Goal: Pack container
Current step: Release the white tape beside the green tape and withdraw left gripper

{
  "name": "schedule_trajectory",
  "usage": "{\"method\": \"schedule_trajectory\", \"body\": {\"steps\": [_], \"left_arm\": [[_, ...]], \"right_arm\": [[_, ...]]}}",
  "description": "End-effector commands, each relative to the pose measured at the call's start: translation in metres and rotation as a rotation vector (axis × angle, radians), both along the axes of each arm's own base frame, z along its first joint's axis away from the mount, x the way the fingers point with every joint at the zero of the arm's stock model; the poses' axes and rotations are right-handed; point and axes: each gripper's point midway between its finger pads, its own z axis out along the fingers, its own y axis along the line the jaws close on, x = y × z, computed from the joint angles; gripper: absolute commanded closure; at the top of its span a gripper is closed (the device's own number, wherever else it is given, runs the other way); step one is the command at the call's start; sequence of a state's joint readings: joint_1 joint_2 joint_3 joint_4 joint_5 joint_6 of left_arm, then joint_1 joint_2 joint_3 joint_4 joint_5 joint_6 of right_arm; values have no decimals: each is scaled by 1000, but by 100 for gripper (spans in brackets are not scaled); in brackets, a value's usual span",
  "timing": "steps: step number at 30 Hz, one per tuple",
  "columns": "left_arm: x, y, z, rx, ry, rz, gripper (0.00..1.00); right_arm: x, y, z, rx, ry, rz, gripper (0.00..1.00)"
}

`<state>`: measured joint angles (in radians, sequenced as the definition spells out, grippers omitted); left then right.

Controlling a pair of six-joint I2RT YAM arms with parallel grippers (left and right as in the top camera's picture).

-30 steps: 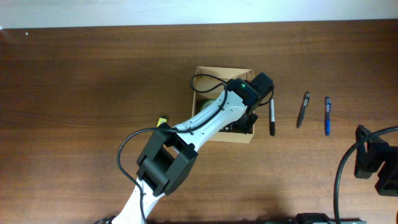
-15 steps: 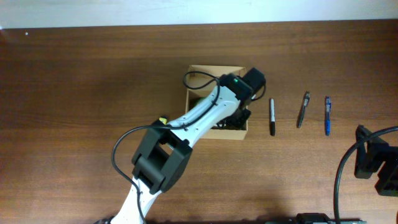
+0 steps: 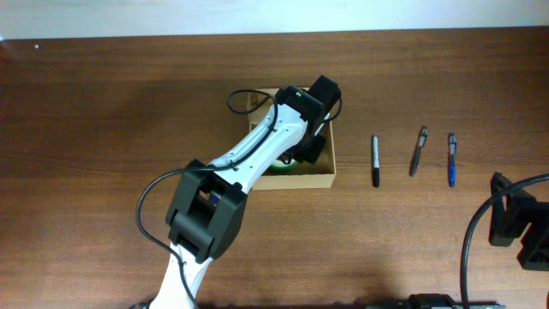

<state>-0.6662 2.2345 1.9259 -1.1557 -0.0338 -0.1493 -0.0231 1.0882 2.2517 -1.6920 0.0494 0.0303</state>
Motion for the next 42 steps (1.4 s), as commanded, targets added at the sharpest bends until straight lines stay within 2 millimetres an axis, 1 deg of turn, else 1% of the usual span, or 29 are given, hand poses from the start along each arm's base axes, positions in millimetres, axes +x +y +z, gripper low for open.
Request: {"method": "schedule_trajectory", "body": {"steps": [1,6,10,20,24,31,34,36,42], "left_arm": [[-1,0,15,-11,-28,-11,98],[-1,1,16,-11,-28,-10,98],[-2,2,22,-16,-34,-10,98],[3,5,55,-61,-98,25,98],[4,7,62,-72,-108,44,98],[7,13,61,-70,-105,71,98],[9,18,57,-65,-99,82,98],[7,22,51,-56,-87,88,98],[-5,32,25,-18,-36,107,98]], "right_arm": [[-2,-1,0,-2,-1,-6,1],[-2,-1,0,-4,0,-4,1],[-2,-1,0,-4,1,-4,1],[-2,-1,0,-4,1,-4,1],[-2,-1,0,-5,1,-5,1],[-2,-4,0,-14,1,-20,1],[-2,-4,0,-14,1,-21,1],[-2,-5,0,-16,1,-24,1],[-2,-5,0,-16,1,-25,1]]}}
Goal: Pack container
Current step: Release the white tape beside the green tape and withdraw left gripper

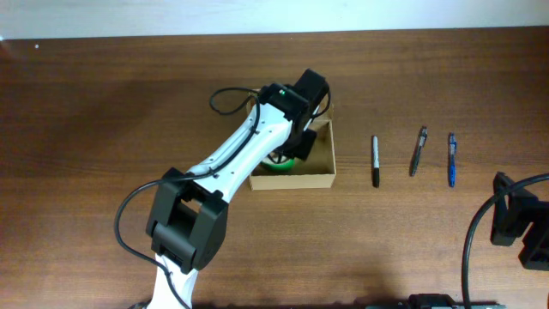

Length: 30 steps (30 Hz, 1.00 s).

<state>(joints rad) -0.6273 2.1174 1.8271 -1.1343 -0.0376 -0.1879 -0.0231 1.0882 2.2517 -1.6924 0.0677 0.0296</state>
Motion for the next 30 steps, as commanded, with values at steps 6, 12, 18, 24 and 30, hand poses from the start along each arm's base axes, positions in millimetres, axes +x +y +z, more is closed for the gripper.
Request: {"method": "schedule_trajectory", "body": {"steps": [6,12,18,24,30], "left_arm": [[-4,9,-5,10,0,29,98],[-3,8,-4,5,-7,28,61],[1,5,1,-10,-26,28,44],[14,2,73,-82,-133,23,44],[18,22,226,-216,-411,67,40]], "right_arm": [[-2,-2,0,-5,1,-9,1],[-2,-2,0,-5,1,-9,1],[-2,-2,0,-5,1,-9,1],[-2,-2,0,-5,1,-9,1],[-1,-2,-1,-5,5,-9,1]]}}
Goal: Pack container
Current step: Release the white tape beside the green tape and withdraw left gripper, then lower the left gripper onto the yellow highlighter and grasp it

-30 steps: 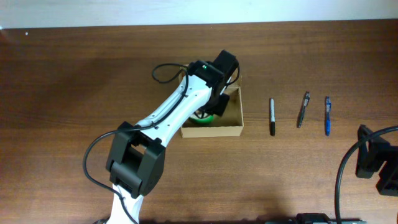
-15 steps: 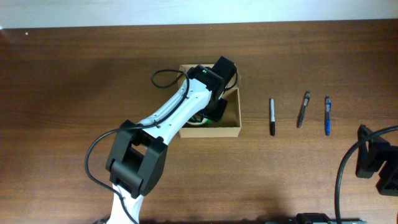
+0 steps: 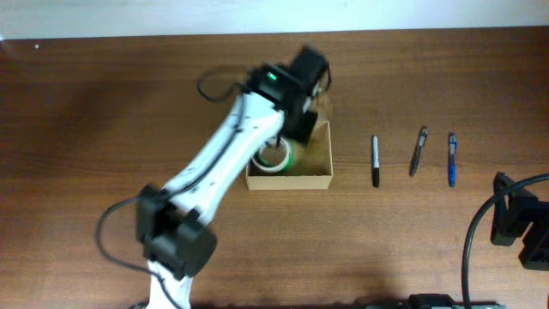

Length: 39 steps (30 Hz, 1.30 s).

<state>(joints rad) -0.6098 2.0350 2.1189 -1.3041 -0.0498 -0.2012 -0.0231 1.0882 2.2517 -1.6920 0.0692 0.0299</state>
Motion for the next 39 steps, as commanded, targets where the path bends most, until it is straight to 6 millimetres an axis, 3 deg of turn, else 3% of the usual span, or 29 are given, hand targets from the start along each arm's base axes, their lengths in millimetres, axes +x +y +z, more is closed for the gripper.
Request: {"method": "schedule_trajectory", "body": {"steps": [1,4,6,9,13,17,20,23,27,32,35,39], "left_arm": [[-4,33,128,-100,-279,56,39],[-13,79,162,-24,-367,187,37],[-21,113,163,44,-349,285,38],[-37,159,144,103,-220,427,49],[-41,181,109,65,-51,464,55],[-41,207,52,153,88,513,55],[-43,203,-1,157,188,470,55],[-59,191,-56,122,307,430,55],[-91,178,-99,70,456,387,56],[-114,169,-100,73,510,307,57],[-116,159,-95,65,487,231,56],[-115,155,-106,104,454,176,55]], "right_arm": [[0,-1,-1,-5,8,-7,1],[2,-1,-6,-5,26,-7,1],[4,-1,-10,-4,41,-7,1],[6,-1,-15,-4,59,-6,1],[6,-1,-15,-4,61,-6,1],[6,-1,-15,-2,61,-2,1],[6,-1,-15,-2,61,-2,1],[6,-1,-15,-2,61,-3,1],[6,-1,-15,-2,62,-3,1],[7,-1,-16,-1,64,-3,1],[8,-1,-16,-2,66,-3,1],[8,-1,-16,-2,66,-3,1]]}}
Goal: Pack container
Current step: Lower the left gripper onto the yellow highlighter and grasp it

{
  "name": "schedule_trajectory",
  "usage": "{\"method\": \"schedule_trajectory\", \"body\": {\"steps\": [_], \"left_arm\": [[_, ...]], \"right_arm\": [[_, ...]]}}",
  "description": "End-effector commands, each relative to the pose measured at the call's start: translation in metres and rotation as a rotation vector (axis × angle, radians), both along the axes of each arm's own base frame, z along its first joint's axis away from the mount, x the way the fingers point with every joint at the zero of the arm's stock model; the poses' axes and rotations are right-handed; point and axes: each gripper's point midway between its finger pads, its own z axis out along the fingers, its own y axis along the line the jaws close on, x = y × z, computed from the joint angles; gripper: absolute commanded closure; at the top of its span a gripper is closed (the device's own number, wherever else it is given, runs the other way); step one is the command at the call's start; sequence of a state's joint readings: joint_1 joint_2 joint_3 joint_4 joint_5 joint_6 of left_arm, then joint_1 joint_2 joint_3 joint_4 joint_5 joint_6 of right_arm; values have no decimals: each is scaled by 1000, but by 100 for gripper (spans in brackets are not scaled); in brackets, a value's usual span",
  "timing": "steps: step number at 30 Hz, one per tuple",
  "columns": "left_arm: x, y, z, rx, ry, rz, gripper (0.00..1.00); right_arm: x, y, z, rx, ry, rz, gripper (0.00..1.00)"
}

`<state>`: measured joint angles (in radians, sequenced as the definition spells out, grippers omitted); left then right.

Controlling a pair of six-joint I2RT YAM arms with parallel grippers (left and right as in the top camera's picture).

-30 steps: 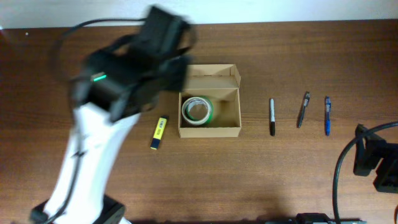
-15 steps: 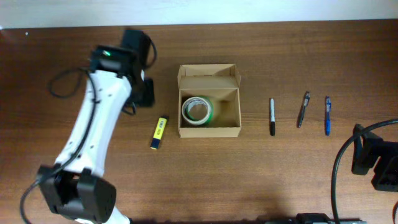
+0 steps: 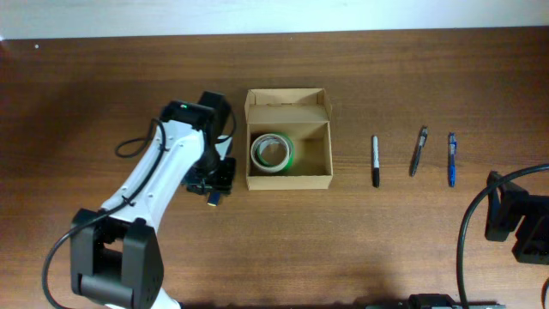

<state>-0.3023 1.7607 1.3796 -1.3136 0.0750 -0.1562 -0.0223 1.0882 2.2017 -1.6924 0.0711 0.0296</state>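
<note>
The open cardboard box point(image 3: 317, 154) stands mid-table in the overhead view, its flap folded back at the far side. A green-and-white tape roll point(image 3: 272, 152) lies flat in its left half. My left gripper point(image 3: 214, 178) hangs just outside the box's left wall, low over the table, and nothing shows in it. Its jaws are hidden under the wrist. Right of the box lie a black marker point(image 3: 375, 160), a grey pen point(image 3: 418, 151) and a blue pen point(image 3: 451, 159). My right gripper point(image 3: 517, 227) sits at the table's right edge, too dark to read.
The box's right half shows bare cardboard. The three pens lie in a row, roughly parallel, between the box and the right arm. A black cable loops from the right arm along the front right.
My left arm has left the box: it reached over the box's far left corner then, and now its gripper is beside the outer left wall. The tape roll remains inside, fully uncovered.
At first my left arm lay across the box with its gripper down inside, hiding most of the green roll. At each later moment the arm stood further left and more of the roll showed. Now the arm is clear and the roll lies in the box. Pens and right arm stayed put.
</note>
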Motion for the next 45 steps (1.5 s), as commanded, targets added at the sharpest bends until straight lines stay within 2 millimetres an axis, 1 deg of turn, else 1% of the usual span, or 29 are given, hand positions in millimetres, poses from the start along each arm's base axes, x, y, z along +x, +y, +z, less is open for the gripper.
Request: {"method": "schedule_trajectory", "body": {"steps": [1,4,11,13,17,21,24,28,32,40,43,45], "left_arm": [[-3,-4,-4,-4,-30,-72,55],[0,-2,-19,6,-57,-72,56],[12,13,-51,87,-143,-86,55],[17,13,-58,82,-174,-99,55],[29,18,-66,84,-234,-83,55],[44,24,-66,75,-279,-65,56],[50,28,-70,75,-289,-57,56],[49,30,-81,81,-262,-55,57],[45,26,-94,63,-223,-57,58],[49,23,-102,57,-225,-59,58],[48,23,-106,55,-213,-61,61],[46,21,-111,49,-199,-62,65]], "right_arm": [[2,0,-3,-2,16,-2,1],[2,0,-3,-2,16,-2,1],[2,0,-3,-2,16,-2,1],[2,0,-3,-1,16,-2,1],[2,1,-3,3,16,5,1],[2,2,-3,4,16,7,1],[2,2,-3,4,16,8,1],[2,2,-3,4,16,7,1],[2,2,-3,4,16,7,1],[2,2,-3,4,16,7,1],[2,2,-3,4,16,7,1],[2,2,-3,4,16,7,1]]}}
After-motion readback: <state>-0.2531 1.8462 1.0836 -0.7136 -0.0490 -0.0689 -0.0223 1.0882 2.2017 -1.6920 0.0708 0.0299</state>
